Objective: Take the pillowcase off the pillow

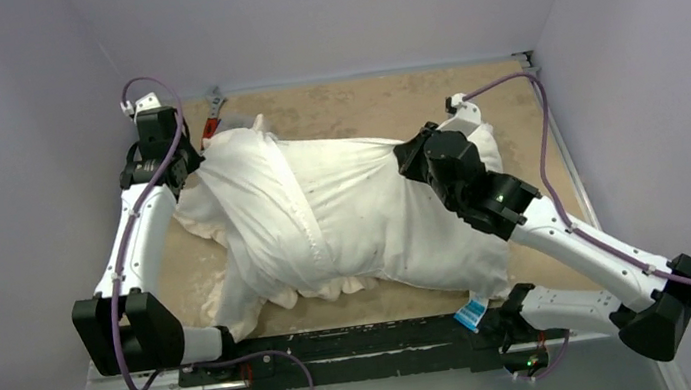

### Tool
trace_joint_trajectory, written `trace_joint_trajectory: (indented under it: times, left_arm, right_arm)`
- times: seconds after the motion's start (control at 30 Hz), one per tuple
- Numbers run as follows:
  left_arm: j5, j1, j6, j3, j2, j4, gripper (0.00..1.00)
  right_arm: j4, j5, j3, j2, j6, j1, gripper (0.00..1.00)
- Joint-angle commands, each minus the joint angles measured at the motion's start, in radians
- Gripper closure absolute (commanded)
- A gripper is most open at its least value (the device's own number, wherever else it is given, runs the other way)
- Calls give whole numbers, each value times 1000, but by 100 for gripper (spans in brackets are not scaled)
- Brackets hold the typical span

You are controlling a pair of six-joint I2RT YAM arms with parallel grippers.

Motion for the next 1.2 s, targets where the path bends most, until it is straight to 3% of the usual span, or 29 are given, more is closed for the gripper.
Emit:
trace_joint_trajectory:
  times: [0.0,0.13,0.2,0.33,0.4,0.5,0.63,0.9,1.0,1.17]
  left_arm:
    - [-200,62,57,9,2,60,100]
    - [-51,60,67,4,0,82,100]
    - [12,59,64,1,0,86,93]
    - [108,45,59,-18,-26,90,70]
    - [119,16,60,-32,-58,84,58]
    - [110,-56,45,-45,-110,44,47]
    - [97,-185,-20,-87,-204,-4,43]
    - [144,-374,-140,-292,-439,-82,41]
    - [177,-407,-157,-349,-503,-134,41]
    - [240,-415,-187,-427,-593,-178,41]
  right_arm:
    - [12,139,75,7,-20,-64,100]
    - [76,40,46,70,-85,-64,97]
    - [105,26,45,99,-110,-62,81]
    - [105,-25,57,128,-140,-59,40]
    - [104,-53,57,130,-158,-52,29]
    - [78,-92,64,146,-141,-22,25]
    - [13,-87,84,191,-65,118,20]
    - [-126,-64,85,314,91,318,9]
    - [-114,-91,53,332,99,337,1]
    - [-54,-111,12,383,102,336,1]
